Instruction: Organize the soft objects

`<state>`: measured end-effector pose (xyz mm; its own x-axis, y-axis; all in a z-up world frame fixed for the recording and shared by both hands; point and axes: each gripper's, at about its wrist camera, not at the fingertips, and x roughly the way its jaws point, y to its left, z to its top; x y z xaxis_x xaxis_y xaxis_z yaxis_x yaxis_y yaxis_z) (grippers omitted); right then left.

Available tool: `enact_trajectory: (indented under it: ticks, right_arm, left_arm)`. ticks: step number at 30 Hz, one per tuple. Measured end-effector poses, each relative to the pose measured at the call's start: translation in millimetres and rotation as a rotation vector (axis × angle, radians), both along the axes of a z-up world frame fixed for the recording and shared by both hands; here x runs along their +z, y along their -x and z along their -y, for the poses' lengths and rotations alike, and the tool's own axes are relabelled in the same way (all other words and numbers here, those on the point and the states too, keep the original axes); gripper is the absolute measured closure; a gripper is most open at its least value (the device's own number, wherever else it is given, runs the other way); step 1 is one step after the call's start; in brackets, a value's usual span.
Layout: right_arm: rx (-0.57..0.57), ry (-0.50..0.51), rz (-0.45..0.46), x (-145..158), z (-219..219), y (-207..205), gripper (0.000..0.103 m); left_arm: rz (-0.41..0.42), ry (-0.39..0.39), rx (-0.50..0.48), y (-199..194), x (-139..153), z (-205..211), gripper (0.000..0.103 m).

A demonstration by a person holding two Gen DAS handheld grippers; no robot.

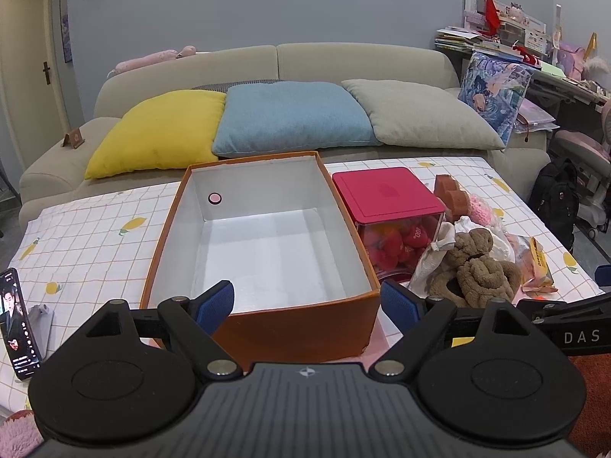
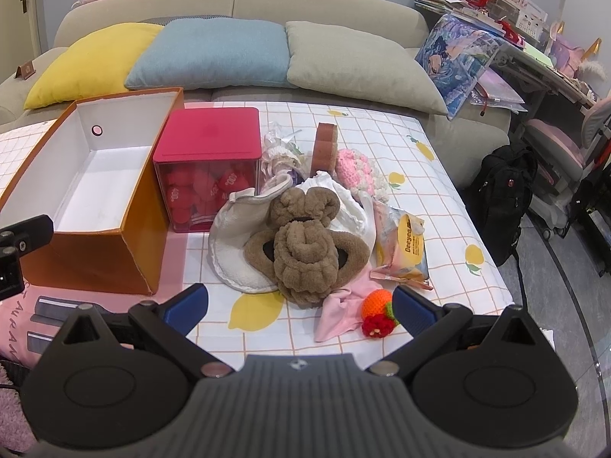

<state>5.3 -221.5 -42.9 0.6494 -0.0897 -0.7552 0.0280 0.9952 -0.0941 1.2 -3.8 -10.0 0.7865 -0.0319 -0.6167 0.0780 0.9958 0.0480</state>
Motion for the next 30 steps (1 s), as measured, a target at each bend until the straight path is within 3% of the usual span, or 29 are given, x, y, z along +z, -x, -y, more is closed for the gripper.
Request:
enact_trajectory:
  ticks: [24,30]
  right_arm:
    - [0.001,-0.002,-0.016,-3.8,-1.3,-3.1,0.003]
    - [0.001,-0.047,-0.023,-4.4,3.7,-2.8,0.003]
  left_arm:
    - [-0.011,0.009,-0.005,0.9,-0.7,3.2,0.002]
    - [-0.019,0.085,-0.024,0.3,3.2,-1.9,0.006]
